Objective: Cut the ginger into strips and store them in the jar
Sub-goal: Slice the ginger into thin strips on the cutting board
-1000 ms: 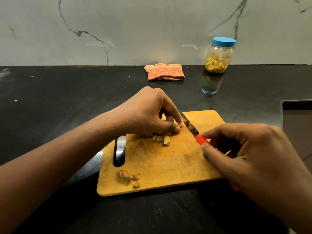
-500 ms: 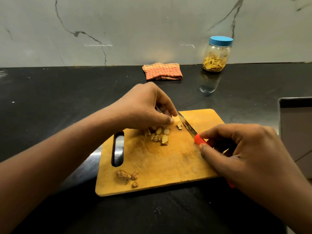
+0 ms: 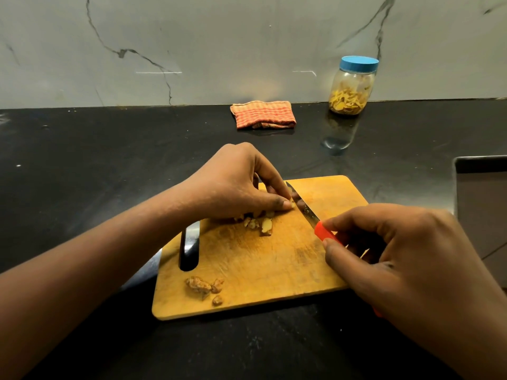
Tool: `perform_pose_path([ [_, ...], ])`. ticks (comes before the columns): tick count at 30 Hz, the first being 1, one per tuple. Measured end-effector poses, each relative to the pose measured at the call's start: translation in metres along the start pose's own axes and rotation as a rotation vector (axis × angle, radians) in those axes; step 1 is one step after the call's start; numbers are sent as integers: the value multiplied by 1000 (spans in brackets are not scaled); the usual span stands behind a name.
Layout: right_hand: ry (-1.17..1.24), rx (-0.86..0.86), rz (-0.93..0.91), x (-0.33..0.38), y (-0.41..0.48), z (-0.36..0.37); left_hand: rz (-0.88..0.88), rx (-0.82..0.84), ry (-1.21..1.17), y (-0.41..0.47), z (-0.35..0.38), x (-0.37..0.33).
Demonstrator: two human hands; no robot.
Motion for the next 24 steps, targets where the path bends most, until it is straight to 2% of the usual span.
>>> perform_pose_path([
  [13, -88, 75, -27, 7, -3, 5, 35, -21, 15, 0, 3, -2],
  [18, -49, 136, -15, 10, 7, 10, 26, -8, 38, 1, 3, 0],
  [24, -194, 182, -80, 17, 21, 18, 36, -20, 44, 2, 3, 0],
])
Point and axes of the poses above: each hand's wrist, its own y-axis towards the middle knuckle, its own z-axis out of the palm, x = y × z, the point moved 6 cm from there along y, towards the middle knuckle, and after that the axes turned 3 degrees about -x, right-handed, at the moved point
